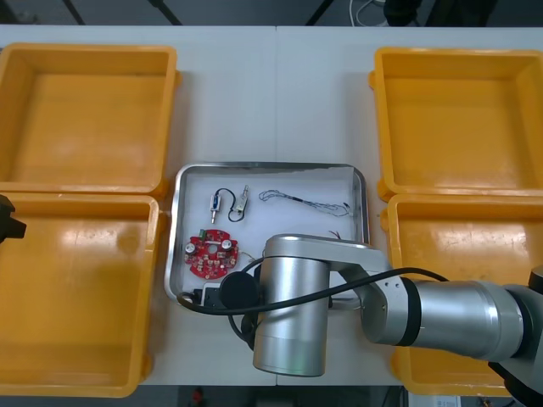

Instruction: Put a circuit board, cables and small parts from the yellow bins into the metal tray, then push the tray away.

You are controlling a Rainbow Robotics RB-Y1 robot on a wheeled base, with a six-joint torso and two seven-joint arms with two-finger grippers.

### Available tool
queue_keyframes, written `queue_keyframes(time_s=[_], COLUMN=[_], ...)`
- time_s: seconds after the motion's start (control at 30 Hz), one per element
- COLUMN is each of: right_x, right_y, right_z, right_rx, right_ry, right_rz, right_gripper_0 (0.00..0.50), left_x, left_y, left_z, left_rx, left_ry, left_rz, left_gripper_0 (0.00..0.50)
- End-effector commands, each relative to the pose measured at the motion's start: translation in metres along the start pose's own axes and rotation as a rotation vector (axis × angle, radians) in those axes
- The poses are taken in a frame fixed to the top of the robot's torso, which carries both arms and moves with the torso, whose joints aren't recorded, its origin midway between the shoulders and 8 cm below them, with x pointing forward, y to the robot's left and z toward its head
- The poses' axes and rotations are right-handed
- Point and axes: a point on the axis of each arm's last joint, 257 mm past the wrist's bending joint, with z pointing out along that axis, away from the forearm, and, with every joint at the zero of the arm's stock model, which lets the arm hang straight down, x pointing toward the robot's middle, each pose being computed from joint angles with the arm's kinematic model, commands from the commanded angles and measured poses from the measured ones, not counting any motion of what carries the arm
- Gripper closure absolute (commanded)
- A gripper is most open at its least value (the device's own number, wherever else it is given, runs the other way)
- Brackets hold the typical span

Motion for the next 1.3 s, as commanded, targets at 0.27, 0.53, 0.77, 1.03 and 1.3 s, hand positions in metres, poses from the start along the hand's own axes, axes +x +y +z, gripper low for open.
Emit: queue_keyframes(time_s=[0.27, 0.53, 0.77, 1.03, 1.3], right_x=[-0.006, 0.000, 0.002, -0.007, -0.016], right_y=[-0.011, -0.034, -0.063, -0.088, -0.124], right_z=[-0.007, -0.009, -0.011, -0.017, -0.029], right_rx=[0.035, 0.086, 0.130, 0.137, 0.178], right_ry=[-0.002, 0.030, 0.061, 0.093, 0.120], right_rz=[-0.043, -0.074, -0.080, -0.070, -0.070], right_gripper_0=[0.500, 0.500, 0.500, 0.500, 0.500], left_x=[-0.003, -0.003, -0.003, -0.003, -0.003], left_y=[0.017, 0.017, 0.017, 0.017, 0.017], left_z=[-0.014, -0.014, -0.014, -0.014, -0.014], left_rx=[-0.062, -0.062, -0.062, -0.062, -0.062], left_ry=[-0.020, -0.020, -0.020, -0.020, -0.020], left_rz=[0.079, 0.079, 0.079, 0.079, 0.079], left_gripper_0=[0.000, 0.000, 0.000, 0.000, 0.000])
